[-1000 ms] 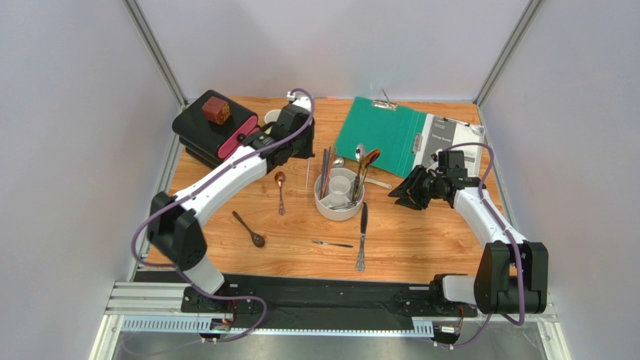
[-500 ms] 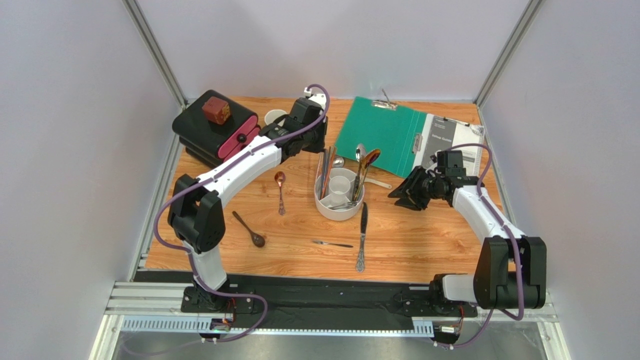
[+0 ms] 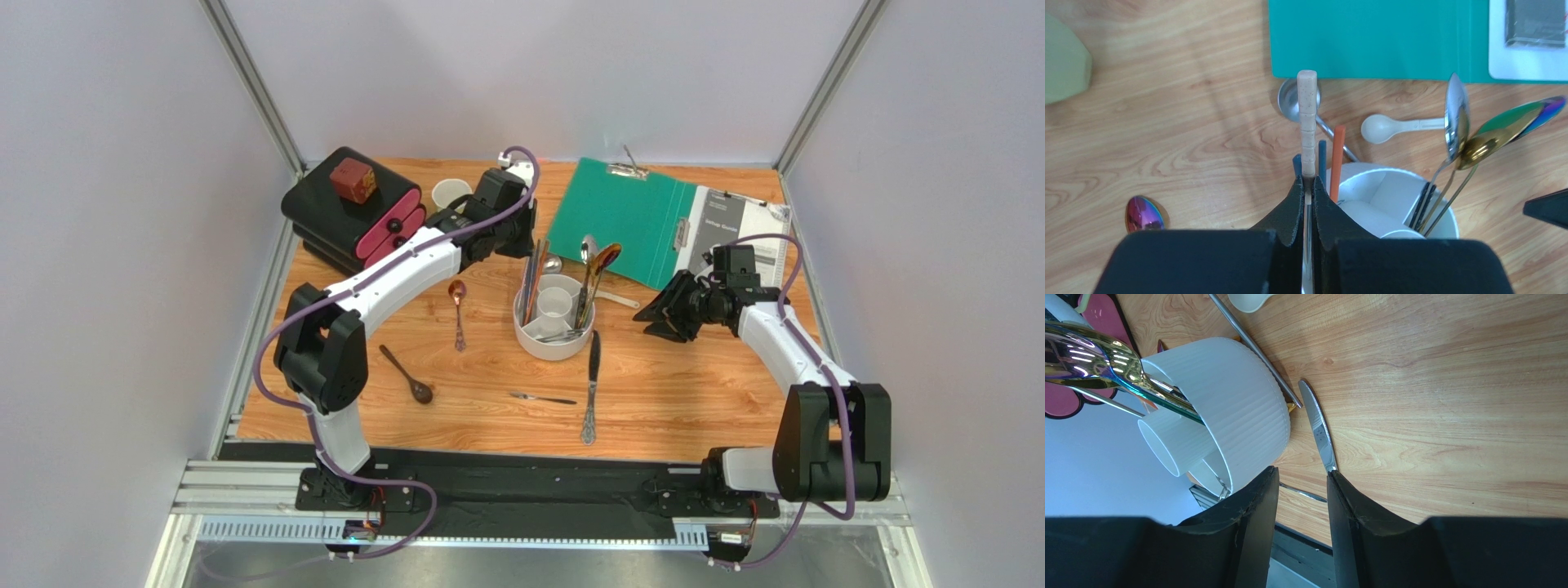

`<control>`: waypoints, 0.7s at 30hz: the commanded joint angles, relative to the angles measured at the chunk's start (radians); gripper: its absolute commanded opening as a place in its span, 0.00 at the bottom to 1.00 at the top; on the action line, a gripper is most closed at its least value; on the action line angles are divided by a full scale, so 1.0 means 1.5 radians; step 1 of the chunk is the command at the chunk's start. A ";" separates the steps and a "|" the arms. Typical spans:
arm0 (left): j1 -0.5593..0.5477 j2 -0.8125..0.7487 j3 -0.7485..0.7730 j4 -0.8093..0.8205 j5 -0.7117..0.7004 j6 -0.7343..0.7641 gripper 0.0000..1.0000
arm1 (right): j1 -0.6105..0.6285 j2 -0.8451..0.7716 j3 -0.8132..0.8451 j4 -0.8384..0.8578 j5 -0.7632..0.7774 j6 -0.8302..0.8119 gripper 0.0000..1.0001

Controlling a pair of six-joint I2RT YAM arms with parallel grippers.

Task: Sort the eating utensils into containers
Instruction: Place the chopstick in the storage box.

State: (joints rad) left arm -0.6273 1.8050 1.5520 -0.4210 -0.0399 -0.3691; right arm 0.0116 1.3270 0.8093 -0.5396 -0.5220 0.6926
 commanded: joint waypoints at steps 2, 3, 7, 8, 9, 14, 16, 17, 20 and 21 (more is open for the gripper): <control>0.000 -0.020 -0.055 0.044 0.022 -0.024 0.00 | -0.001 -0.008 0.027 0.008 0.002 0.001 0.40; 0.000 -0.021 -0.060 0.049 0.022 -0.027 0.00 | -0.002 -0.009 0.026 0.007 0.004 -0.001 0.40; -0.008 -0.029 -0.081 0.056 0.022 -0.023 0.00 | -0.002 -0.009 0.025 0.005 0.004 -0.002 0.40; -0.009 -0.032 -0.082 0.053 0.020 -0.021 0.00 | -0.002 -0.010 0.024 0.005 0.004 -0.003 0.40; -0.011 -0.034 -0.085 0.051 0.019 -0.020 0.00 | -0.002 -0.008 0.025 0.007 0.005 -0.003 0.40; -0.018 -0.051 -0.096 0.040 0.020 -0.015 0.00 | -0.002 -0.006 0.023 0.017 0.003 0.005 0.40; -0.019 -0.059 -0.103 0.037 0.020 -0.013 0.00 | -0.002 -0.007 0.021 0.024 0.003 0.009 0.40; -0.021 -0.061 -0.106 0.034 0.019 -0.013 0.00 | -0.002 -0.008 0.020 0.026 0.002 0.010 0.40; -0.027 -0.071 -0.119 0.030 0.020 -0.013 0.00 | -0.001 -0.010 0.017 0.030 0.001 0.011 0.40; -0.027 -0.074 -0.121 0.028 0.020 -0.013 0.00 | -0.002 -0.011 0.015 0.030 0.001 0.012 0.40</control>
State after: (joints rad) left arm -0.6540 1.7599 1.3857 -0.3836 -0.0116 -0.3977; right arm 0.0116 1.3270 0.8108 -0.5354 -0.5213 0.6933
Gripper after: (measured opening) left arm 0.007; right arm 0.403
